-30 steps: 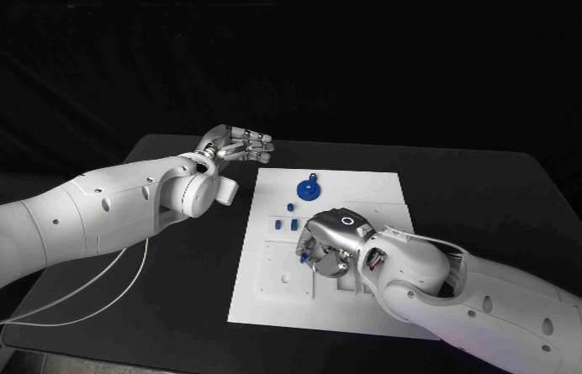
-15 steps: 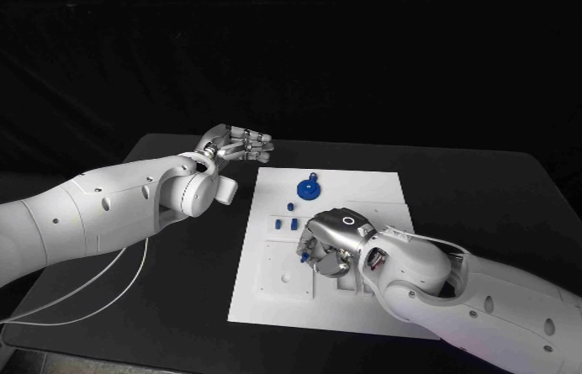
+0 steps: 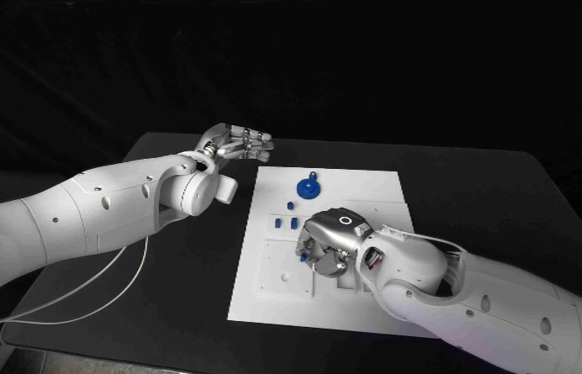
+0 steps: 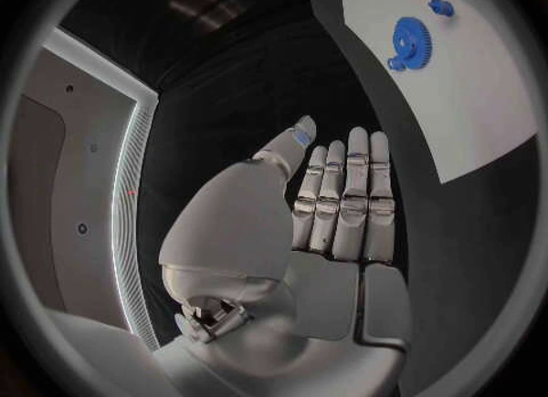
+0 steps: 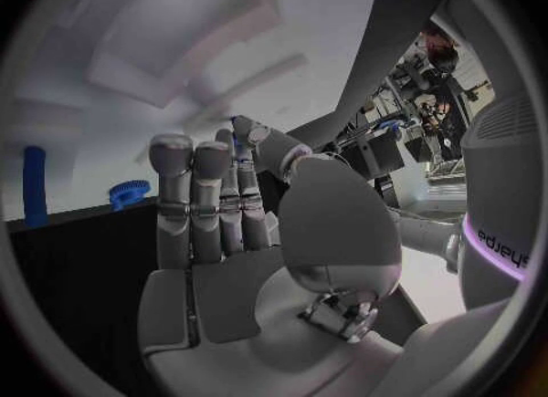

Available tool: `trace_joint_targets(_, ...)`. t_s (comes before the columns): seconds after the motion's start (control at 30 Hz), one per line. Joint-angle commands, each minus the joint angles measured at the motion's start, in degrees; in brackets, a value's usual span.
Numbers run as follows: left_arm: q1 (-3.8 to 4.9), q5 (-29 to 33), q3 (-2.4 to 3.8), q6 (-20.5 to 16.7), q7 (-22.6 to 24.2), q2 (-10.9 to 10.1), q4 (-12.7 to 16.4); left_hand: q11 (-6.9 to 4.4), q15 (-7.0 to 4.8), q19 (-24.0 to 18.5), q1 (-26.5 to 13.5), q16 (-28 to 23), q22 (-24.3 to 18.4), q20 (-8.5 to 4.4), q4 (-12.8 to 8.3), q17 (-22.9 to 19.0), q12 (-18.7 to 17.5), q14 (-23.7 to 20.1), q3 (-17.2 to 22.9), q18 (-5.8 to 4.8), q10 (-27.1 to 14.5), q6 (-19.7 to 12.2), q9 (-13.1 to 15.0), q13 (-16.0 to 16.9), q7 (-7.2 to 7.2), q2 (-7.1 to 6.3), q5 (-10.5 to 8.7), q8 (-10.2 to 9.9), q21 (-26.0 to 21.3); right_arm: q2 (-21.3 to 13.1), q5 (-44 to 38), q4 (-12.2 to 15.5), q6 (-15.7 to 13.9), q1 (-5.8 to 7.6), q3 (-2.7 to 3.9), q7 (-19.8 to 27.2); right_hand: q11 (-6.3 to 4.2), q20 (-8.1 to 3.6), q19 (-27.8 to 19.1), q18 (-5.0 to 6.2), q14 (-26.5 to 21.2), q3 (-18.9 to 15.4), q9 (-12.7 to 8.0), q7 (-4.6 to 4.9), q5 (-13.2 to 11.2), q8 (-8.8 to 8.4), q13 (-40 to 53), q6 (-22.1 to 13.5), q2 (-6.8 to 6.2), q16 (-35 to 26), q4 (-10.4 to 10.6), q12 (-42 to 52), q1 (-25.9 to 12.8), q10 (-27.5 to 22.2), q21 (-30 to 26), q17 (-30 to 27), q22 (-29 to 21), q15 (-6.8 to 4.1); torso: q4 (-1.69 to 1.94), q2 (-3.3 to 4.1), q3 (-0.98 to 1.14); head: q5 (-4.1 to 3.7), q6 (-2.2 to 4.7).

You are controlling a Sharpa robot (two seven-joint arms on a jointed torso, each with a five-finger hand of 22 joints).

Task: Assemble the parts on the task board

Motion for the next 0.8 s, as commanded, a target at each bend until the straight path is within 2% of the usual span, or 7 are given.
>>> trace_joint_targets(0.03,0.06,0.34,0.05,0.58,0.25,0.12,0.08,-0.06,0.08,-0.01,0.09,-0.17,-0.12,0.32,-0.14,0.00,0.06,-0.49,-0.09,0.22,-0.54,0.21,-0.01,-0.06,-0.27,0.57,0.07,-0.07,-0.10,0.29,-1.61,-0.11,2.04,-0.11,-0.17,-0.71,-0.03,-0.30,2.91,0.86,0.13,0.19,0.05,0.09,-0.11,0.30,0.04,0.39,0.39,-0.17,0.06,0.32,-0.02,0.33,0.01,0.07,3.42,-0.16,0.05,-0.01,0.01,0.02,-0.08)
trace_joint_targets(0.3,0.06,0.34,0.05,0.67,0.13,0.14,0.10,-0.05,0.10,-0.01,0.11,-0.17,-0.35,0.34,-0.11,0.00,0.06,-0.56,-0.15,0.22,-0.58,0.22,-0.01,-0.06,-0.28,0.60,0.06,-0.08,-0.09,0.93,-1.91,-0.65,2.26,-0.11,-0.65,-1.03,0.05,-0.27,2.86,0.80,0.08,0.14,0.01,0.19,-0.07,0.26,0.01,0.08,0.45,-0.25,0.20,0.29,-0.20,0.03,-0.25,0.05,3.37,-0.10,0.01,0.00,-0.03,0.06,-0.15)
trace_joint_targets(0.5,0.07,0.34,0.05,0.78,0.03,0.16,0.11,-0.02,0.13,-0.03,0.13,-0.17,-0.52,0.37,-0.11,0.00,0.06,-0.63,-0.20,0.22,-0.65,0.20,-0.01,-0.06,-0.27,0.58,-0.06,-0.07,-0.10,1.06,-1.21,-1.08,2.93,-0.10,-1.10,-0.86,0.71,0.17,2.79,0.94,-0.09,-1.68,-0.25,0.82,0.43,0.26,-0.09,-2.40,0.27,-0.13,1.31,0.25,-0.77,-2.55,-0.91,0.11,3.18,0.40,0.00,-0.01,0.05,0.07,-0.22)
trace_joint_targets(0.6,0.07,0.34,0.05,0.82,-0.03,0.14,0.11,-0.02,0.13,-0.03,0.13,-0.17,-0.52,0.37,-0.11,0.00,0.06,-0.63,-0.20,0.22,-0.65,0.20,-0.01,-0.06,-0.27,0.58,-0.06,-0.07,-0.10,0.97,-0.75,-1.12,2.98,-0.10,-1.19,-0.60,1.03,0.40,2.76,1.04,-0.17,-2.68,-0.37,1.06,0.73,0.20,-0.14,-3.65,-0.16,-0.09,1.80,0.22,-1.11,-3.59,-1.38,0.08,3.05,0.65,-0.01,-0.01,0.04,0.05,-0.22)
trace_joint_targets(0.67,0.07,0.34,0.05,0.86,-0.08,0.12,0.11,0.00,0.16,-0.04,0.13,-0.17,-0.61,0.40,-0.09,0.00,0.05,-0.70,-0.22,0.22,-0.72,0.20,-0.01,-0.06,-0.27,0.59,-0.12,-0.07,-0.12,0.89,-0.39,-1.10,2.77,-0.10,-1.23,-0.43,1.74,0.74,2.55,1.20,-0.42,-2.74,-0.45,1.37,1.12,0.19,-0.24,-4.84,-0.78,-0.22,2.05,0.20,-1.56,-5.85,-2.81,-0.08,2.67,1.10,-0.02,0.00,0.06,0.08,-0.22)
trace_joint_targets(0.8,0.07,0.34,0.05,0.97,-0.19,0.09,0.12,0.00,0.16,-0.04,0.13,-0.17,-0.61,0.40,-0.09,0.00,0.05,-0.70,-0.22,0.22,-0.72,0.20,-0.01,-0.06,-0.27,0.59,-0.12,-0.07,-0.12,0.67,0.10,-1.01,1.70,-0.10,-1.26,-0.29,2.47,1.25,2.67,1.71,-0.32,-2.99,-0.48,1.74,1.62,0.20,-0.27,-6.46,-2.04,-0.19,2.64,0.19,-2.14,-8.16,-3.81,-0.49,2.23,1.58,-0.01,-0.01,0.10,0.09,-0.25)
